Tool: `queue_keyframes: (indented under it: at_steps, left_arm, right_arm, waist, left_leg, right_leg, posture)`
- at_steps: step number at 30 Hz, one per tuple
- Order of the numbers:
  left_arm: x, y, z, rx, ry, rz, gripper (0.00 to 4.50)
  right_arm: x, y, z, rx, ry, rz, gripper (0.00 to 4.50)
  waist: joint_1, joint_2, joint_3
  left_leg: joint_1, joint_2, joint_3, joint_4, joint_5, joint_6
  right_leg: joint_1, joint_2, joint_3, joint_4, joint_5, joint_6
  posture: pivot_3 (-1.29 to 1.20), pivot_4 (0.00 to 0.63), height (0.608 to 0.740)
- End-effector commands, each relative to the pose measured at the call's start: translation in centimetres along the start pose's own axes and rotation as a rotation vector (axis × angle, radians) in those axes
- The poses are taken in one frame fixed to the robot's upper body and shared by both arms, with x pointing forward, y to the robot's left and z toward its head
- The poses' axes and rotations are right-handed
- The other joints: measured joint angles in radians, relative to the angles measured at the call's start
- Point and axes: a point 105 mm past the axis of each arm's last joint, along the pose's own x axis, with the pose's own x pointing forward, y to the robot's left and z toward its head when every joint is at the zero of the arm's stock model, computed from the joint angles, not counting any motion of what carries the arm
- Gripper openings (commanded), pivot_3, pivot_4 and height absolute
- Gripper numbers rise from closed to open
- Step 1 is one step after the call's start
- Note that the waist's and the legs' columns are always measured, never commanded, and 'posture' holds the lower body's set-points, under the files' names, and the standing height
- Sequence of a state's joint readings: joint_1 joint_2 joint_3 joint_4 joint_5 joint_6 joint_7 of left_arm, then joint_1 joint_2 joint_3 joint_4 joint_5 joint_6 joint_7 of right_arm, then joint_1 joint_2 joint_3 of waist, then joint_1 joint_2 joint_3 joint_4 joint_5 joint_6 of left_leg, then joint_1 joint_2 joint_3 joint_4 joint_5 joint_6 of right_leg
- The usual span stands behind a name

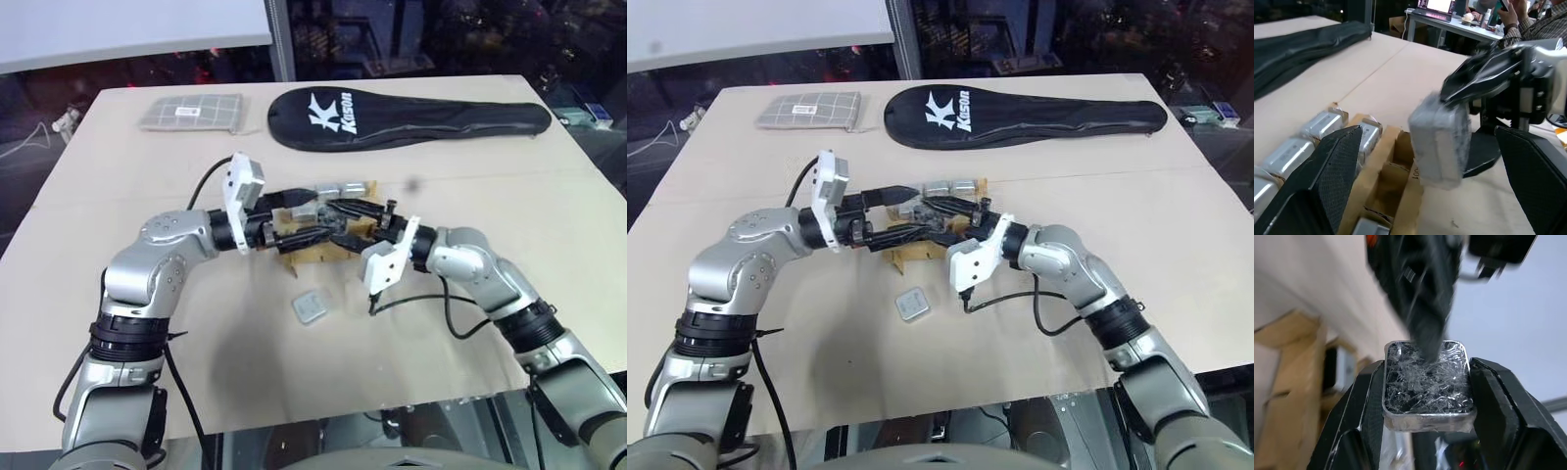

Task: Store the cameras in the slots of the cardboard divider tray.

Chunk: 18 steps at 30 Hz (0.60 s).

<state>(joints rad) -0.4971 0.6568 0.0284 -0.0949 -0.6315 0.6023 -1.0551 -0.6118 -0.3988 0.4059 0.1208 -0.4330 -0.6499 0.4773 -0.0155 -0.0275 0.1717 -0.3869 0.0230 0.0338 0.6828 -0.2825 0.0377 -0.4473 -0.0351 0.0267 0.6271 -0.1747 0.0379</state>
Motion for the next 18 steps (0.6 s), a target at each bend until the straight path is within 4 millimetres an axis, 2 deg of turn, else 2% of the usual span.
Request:
queue_keyframes:
  at_steps: [1, 8, 12, 16, 18]
  left_arm:
    - [-0.15, -0.71, 0.99, 0.012, -0.007, -0.063, 4.5]
    - [-0.06, -0.72, 1.46, -0.03, -0.019, -0.086, 4.5]
    - [-0.01, -0.87, 1.38, -0.057, -0.002, -0.109, 3.34]
    - [-0.03, -1.22, 1.03, -0.086, 0.027, -0.136, 1.43]
    - [-0.09, -1.34, 0.75, -0.095, 0.046, -0.145, 0.76]
  right_arm:
    - [0.23, -0.71, 0.78, -0.033, -0.052, -0.035, 1.92]
    - [0.36, -0.13, 1.11, -0.032, -0.08, -0.023, 1.92]
    - [0.42, -0.16, 1.31, -0.028, -0.092, -0.027, 1.92]
    - [0.43, -0.23, 1.41, -0.032, -0.095, -0.033, 1.92]
    - [0.44, -0.29, 1.41, -0.035, -0.095, -0.038, 1.92]
  waist:
    - [0.0, 0.0, 0.0]
    - [-0.001, 0.0, 0.0]
    - [-0.001, 0.0, 0.0]
    - [-0.001, 0.0, 0.0]
    - [-0.001, 0.0, 0.0]
  left_leg:
    - [0.0, 0.0, 0.0, 0.0, 0.0, 0.0]
    - [0.0, 0.0, 0.0, 0.001, 0.0, 0.0]
    - [0.0, 0.0, 0.0, 0.001, 0.0, 0.0]
    - [0.0, 0.0, 0.0, 0.001, 0.0, 0.0]
    - [0.0, 0.0, 0.0, 0.001, 0.0, 0.0]
  right_leg:
    - [0.0, 0.0, 0.0, 0.0, 0.0, 0.0]
    - [0.0, 0.0, 0.0, 0.0, 0.0, 0.0]
    - [0.0, 0.0, 0.0, 0.001, 0.0, 0.0]
    - [0.0, 0.0, 0.0, 0.001, 0.0, 0.0]
    - [0.0, 0.0, 0.0, 0.001, 0.0, 0.0]
  posture:
    - [0.0, 0.15, 0.74]
    - [0.0, 0.15, 0.74]
    - [0.0, 0.15, 0.74]
    - [0.0, 0.15, 0.74]
    - [0.0, 0.15, 0.74]
